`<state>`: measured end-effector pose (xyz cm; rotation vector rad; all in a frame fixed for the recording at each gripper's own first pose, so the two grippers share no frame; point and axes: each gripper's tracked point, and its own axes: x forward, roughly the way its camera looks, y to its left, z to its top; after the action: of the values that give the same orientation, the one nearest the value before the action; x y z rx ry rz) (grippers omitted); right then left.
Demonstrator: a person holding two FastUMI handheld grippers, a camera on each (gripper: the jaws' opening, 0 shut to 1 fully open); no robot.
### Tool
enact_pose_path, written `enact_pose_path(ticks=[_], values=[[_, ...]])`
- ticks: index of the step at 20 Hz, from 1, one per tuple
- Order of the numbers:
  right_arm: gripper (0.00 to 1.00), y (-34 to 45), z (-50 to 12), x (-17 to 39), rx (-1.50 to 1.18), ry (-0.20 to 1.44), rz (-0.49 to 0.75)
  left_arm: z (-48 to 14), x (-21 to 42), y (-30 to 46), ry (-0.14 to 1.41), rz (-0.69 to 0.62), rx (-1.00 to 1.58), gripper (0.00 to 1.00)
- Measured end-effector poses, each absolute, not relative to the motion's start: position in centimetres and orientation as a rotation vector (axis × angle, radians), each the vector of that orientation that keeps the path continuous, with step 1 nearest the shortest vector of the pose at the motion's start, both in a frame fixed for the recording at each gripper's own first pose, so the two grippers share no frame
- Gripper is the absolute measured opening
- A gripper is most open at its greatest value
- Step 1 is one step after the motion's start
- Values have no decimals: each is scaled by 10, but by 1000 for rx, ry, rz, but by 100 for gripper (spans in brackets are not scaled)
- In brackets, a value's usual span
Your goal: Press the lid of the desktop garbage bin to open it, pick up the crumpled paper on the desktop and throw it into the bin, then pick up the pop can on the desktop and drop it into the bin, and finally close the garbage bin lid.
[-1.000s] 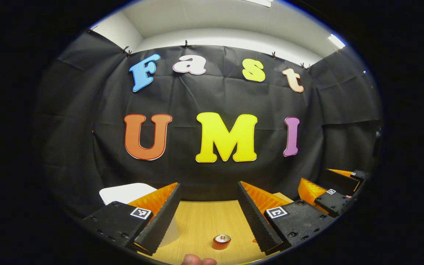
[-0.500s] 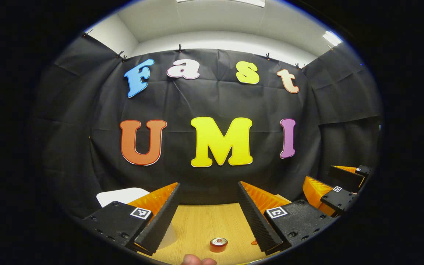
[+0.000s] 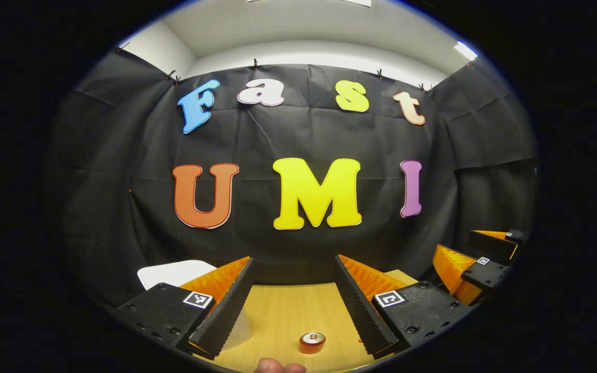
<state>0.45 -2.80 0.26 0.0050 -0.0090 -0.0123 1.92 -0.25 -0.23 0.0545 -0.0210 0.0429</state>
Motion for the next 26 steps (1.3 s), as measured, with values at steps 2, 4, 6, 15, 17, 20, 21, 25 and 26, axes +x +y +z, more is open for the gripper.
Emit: enact_pose_path(ticks=[2,4,6,15,17,20,21,25,26], values=[[95,-26,0,11,6,-2,-1,-5,23,2,-13,65,48,97],[95,-25,0,17,6,-2,13,-5,28,12,-8,99,55,97],[95,-22,0,24,4,-2,29,-5,31,26,-7,152,63,97],[94,-4,2,56,-20,-1,134,-23,52,109,60,458,40,100],[95,1,0,60,-17,5,156,-29,57,126,76,515,54,97],[95,6,0,65,-23,8,186,-36,64,150,93,599,52,96],[95,6,-1,66,-30,10,195,-39,68,156,103,619,37,97],[95,2,-7,74,-35,29,208,-59,77,175,146,702,-42,86],[94,1,-11,79,-42,38,213,-65,81,176,161,723,-68,78]])
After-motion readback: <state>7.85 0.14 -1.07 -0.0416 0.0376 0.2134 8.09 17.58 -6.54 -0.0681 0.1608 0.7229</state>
